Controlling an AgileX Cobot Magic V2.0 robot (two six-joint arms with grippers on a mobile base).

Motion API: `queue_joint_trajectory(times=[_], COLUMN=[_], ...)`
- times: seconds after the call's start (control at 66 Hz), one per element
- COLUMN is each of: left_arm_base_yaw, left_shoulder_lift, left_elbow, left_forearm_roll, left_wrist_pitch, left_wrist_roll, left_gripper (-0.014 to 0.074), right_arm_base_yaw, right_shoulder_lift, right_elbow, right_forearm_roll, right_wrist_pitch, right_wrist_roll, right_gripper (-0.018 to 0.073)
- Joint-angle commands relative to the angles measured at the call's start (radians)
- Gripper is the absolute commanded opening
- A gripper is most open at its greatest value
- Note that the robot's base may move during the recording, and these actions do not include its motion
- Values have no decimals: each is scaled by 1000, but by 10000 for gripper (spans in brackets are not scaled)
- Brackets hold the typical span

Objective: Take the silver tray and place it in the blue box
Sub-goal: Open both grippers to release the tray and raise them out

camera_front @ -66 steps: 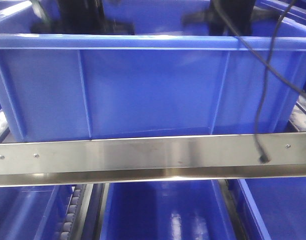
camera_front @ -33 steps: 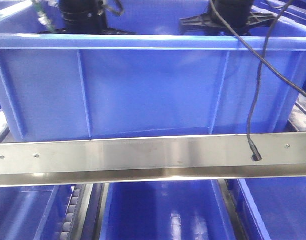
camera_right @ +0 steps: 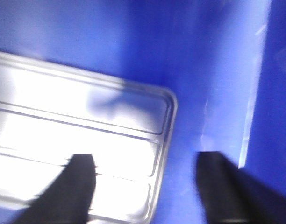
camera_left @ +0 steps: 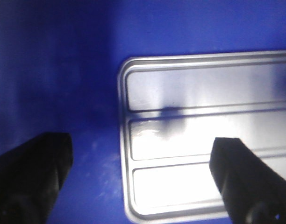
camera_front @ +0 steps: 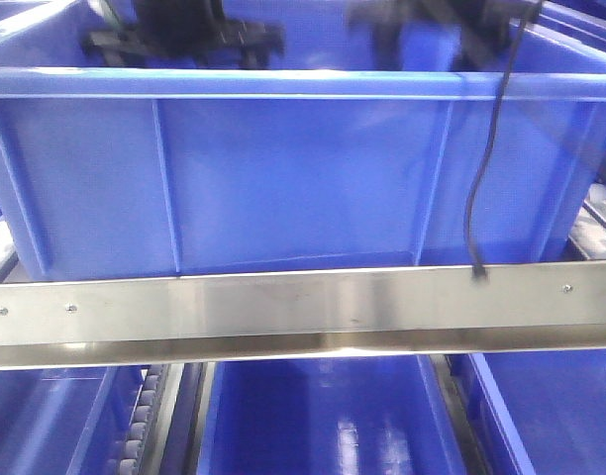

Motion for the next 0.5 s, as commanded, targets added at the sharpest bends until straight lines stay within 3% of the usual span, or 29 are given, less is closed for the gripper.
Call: queue_joint_trajectory(times=[0.0, 0.091, 0.212, 0.439, 0.485], left_arm_base_yaw=[-6, -6, -6, -6, -6], left_shoulder_lift=[-116, -173, -272, -508, -550], left_elbow=[-38, -15, 65, 339, 394], left_forearm_roll=[26, 30, 67, 70, 70], left_wrist_pitch=[-10, -8, -24, -213, -246], left_wrist_roll=[43, 95, 100, 98, 98], left_gripper=[472, 389, 233, -110, -98], right_arm_base_yaw=[-2, -2, 0, 1, 1], right_shoulder_lift=[-114, -148, -191, -286, -314], right_elbow=[-40, -38, -37, 26, 62], right_forearm_roll=[-11, -14, -30, -48, -53], right_wrist_pitch=[-27, -13, 4, -10, -25], right_wrist_roll=[-9, -9, -9, -79, -79], right_gripper=[370, 279, 194, 85, 59])
